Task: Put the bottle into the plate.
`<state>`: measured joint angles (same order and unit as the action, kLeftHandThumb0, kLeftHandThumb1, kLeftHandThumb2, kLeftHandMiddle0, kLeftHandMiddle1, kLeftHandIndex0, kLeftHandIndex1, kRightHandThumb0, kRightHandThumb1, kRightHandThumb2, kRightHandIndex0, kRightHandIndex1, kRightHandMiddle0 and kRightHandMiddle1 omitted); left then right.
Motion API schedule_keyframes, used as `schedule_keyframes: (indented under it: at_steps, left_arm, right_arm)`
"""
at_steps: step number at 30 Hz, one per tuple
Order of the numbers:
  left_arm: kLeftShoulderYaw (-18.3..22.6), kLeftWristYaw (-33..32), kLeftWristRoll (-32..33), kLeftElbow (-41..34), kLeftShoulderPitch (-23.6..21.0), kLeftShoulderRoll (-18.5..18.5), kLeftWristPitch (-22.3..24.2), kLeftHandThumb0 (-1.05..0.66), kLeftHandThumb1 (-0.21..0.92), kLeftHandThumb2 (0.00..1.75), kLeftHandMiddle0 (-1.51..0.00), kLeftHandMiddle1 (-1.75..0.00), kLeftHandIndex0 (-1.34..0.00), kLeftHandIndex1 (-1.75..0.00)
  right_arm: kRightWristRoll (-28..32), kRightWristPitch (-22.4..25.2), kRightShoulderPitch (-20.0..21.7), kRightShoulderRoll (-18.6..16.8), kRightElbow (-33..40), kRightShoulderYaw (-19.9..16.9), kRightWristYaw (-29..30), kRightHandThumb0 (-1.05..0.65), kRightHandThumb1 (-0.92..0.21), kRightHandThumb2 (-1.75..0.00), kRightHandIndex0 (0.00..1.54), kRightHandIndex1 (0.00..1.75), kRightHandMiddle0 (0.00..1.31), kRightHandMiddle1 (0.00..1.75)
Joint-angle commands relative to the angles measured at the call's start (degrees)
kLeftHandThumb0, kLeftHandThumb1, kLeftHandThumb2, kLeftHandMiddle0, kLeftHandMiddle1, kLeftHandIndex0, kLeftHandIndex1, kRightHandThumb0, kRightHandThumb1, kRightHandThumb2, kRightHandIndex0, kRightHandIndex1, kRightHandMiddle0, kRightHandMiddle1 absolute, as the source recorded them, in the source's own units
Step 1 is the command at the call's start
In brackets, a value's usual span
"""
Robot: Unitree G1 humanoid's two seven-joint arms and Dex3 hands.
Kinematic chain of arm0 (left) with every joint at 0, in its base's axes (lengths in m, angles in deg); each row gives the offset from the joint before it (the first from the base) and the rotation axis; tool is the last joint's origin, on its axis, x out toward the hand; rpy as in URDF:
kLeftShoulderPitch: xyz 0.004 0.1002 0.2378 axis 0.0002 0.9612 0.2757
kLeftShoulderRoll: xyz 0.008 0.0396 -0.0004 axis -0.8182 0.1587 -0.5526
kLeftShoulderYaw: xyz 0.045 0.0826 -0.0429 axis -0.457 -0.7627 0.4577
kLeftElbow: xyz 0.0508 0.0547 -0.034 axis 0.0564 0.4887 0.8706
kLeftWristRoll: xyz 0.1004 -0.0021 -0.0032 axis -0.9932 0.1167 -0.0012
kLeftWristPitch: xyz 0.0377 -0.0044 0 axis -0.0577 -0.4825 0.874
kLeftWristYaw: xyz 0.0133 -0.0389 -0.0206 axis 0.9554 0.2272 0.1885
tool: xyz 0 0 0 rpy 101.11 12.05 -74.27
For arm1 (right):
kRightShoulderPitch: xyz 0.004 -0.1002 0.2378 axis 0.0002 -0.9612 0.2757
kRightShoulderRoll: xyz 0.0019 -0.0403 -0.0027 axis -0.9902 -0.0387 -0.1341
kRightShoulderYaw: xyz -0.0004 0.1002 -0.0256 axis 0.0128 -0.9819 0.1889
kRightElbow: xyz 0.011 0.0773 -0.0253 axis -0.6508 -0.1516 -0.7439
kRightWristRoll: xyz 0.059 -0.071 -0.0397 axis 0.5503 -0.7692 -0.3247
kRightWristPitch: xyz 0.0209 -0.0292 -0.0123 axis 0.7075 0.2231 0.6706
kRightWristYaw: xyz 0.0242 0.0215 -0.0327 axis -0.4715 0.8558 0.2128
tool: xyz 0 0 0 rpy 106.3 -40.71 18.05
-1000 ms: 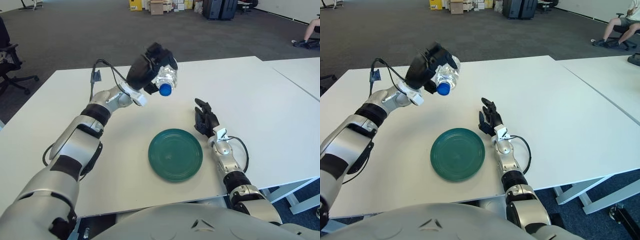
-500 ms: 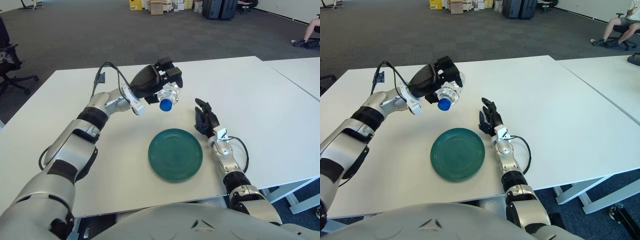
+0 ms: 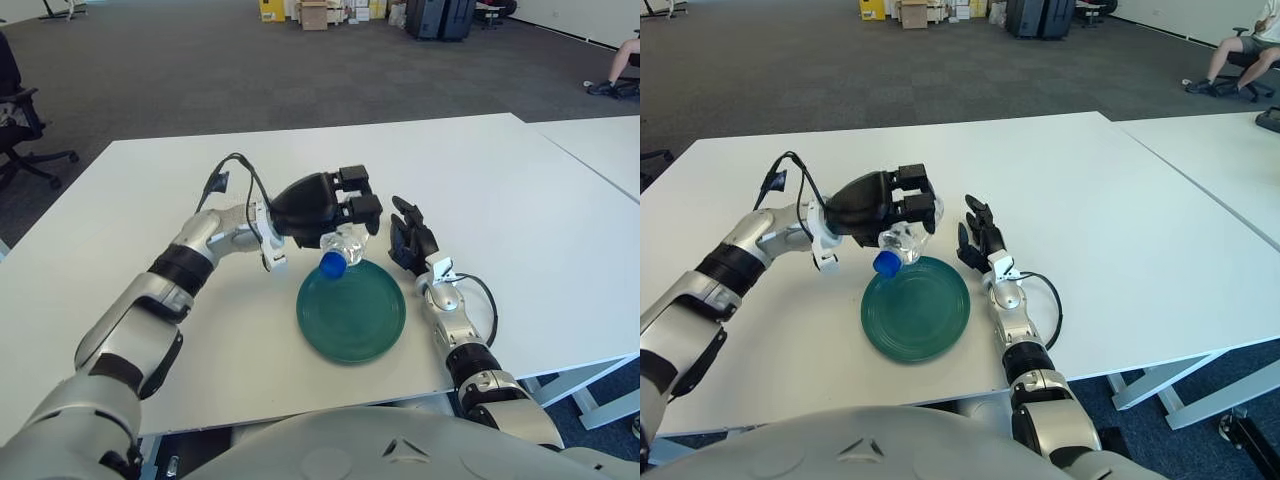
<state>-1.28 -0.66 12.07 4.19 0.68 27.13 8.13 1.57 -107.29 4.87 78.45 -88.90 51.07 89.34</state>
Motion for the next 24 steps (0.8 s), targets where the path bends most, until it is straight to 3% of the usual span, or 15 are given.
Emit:
schedule_keyframes:
  at_steps: [1,7,14,24]
  left_arm:
    - [1.4,1.7,1.3,-2.8,-0.8,-1.0,-0.9,0.00,0.10,1.55,-0.80,-1.67,-0.55,-1.75]
    - [2.3,2.8,0.3,-5.1,-0.6,-1.3,-2.2,0.00,0.09,1.56,-0.79,-1.70,-0.55,-1.75]
    - [4.3,-3.7,-8.7,-10.3,2.0,-2.0,-2.5,0.00,0.00,1.68,-0.85,-1.74,-0.62,-1.75]
    - [2.4,-4.5,-14.2,-10.7,1.7,-3.2,-2.3,0.00,0.07,1.61,-0.80,-1.75,-0.56,-1.75]
  right_arm:
    - [-0.4,2.1,-1.9,0.1,-3.5,0.2,0.1,-0.80,-0.92,-0.84,0.18,0.00,0.00,0.24]
    - [-0.7,1.9,-1.2,0.0,-4.4,0.3,0.3,-0.81,-0.92,-0.84,0.19,0.00,0.00,0.27]
    - [-1.4,2.3,-0.5,0.3,-4.8,0.8,0.9,-0.82,-0.92,-0.85,0.19,0.00,0.00,0.29]
    - [-1.8,4.9,0.3,-0.1,-3.6,1.4,2.2,-0.83,-0.92,-0.86,0.21,0.01,0.00,0.27]
